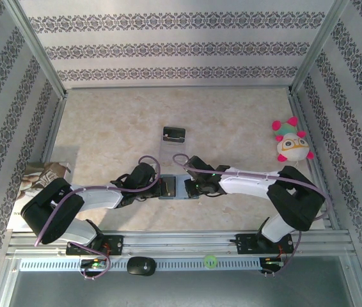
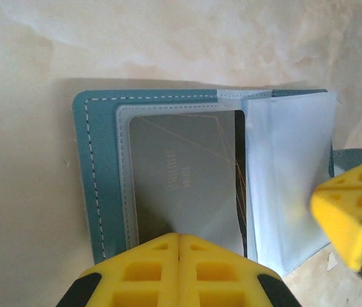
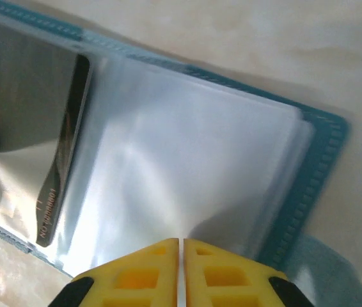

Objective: Take the credit cards out of the card holder

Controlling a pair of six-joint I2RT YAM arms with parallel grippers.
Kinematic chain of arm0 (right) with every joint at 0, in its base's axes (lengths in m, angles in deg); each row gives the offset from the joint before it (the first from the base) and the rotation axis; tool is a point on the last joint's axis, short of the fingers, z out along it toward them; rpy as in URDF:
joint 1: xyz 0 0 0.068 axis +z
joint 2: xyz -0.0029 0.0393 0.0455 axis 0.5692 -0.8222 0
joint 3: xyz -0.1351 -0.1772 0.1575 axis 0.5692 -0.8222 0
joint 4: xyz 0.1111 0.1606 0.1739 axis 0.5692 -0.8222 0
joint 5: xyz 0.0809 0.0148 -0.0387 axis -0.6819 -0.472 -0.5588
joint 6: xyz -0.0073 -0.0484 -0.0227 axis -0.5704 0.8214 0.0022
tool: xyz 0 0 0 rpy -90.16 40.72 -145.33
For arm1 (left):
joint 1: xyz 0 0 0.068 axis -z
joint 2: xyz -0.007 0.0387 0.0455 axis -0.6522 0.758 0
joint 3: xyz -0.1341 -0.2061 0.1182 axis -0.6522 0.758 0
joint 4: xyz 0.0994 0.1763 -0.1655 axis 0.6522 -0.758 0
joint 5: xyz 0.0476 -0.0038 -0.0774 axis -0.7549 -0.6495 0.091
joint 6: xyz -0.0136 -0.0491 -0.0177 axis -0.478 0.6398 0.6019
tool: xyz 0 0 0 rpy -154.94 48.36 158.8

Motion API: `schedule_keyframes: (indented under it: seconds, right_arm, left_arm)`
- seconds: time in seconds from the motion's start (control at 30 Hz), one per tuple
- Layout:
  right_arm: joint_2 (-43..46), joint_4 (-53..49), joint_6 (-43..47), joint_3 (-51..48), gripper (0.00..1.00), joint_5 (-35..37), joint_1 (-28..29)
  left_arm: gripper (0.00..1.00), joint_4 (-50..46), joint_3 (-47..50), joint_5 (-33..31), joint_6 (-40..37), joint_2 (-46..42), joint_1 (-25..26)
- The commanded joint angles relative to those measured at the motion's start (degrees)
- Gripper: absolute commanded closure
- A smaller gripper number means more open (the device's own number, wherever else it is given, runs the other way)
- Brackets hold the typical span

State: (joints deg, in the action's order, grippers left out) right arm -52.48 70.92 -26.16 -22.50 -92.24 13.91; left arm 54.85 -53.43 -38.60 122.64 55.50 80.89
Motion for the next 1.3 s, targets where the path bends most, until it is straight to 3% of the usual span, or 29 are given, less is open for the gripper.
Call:
schedule_keyframes:
  seconds: [0.0, 0.17, 0.27, 0.37, 0.57, 0.77, 1.27]
  right_arm:
    - [3.05, -4.62, -1.47, -1.41, 0.89, 3.77, -1.63]
    - [10.22, -4.03, 2.87, 1.94, 0.81, 2.54, -0.99]
    - [10.82, -2.58, 4.69, 5.18, 0.78, -2.62, -0.78]
    - [7.11, -1.18, 4.38, 8.59, 0.77, -9.81, -0.78]
    - [-3.51, 2.22, 0.97, 11.69, 0.78, -18.34, -0.87]
    - [-8.35, 4.77, -0.78, 11.34, 0.79, -20.09, -1.0]
    - [-11.8, 5.22, -1.99, 8.86, 0.77, -17.91, -3.51]
  left_arm:
    - [1.0, -2.3, 0.34, 0.15, -0.98, 0.93, 0.75]
    - [1.0, -4.16, 0.1, -0.83, -1.21, -4.26, 0.73]
    - [0.89, -6.15, -0.25, -2.19, -1.87, -9.17, 0.69]
    - [0.86, -9.16, -1.03, -4.01, -3.58, -11.78, 0.73]
    - [0.91, -9.32, -1.54, -4.74, -5.6, -8.1, 0.51]
    - [0.91, -5.46, -1.23, -2.82, -5.71, -4.11, -0.37]
    - [0.95, -7.37, -0.96, -2.06, -6.04, -0.54, -2.48]
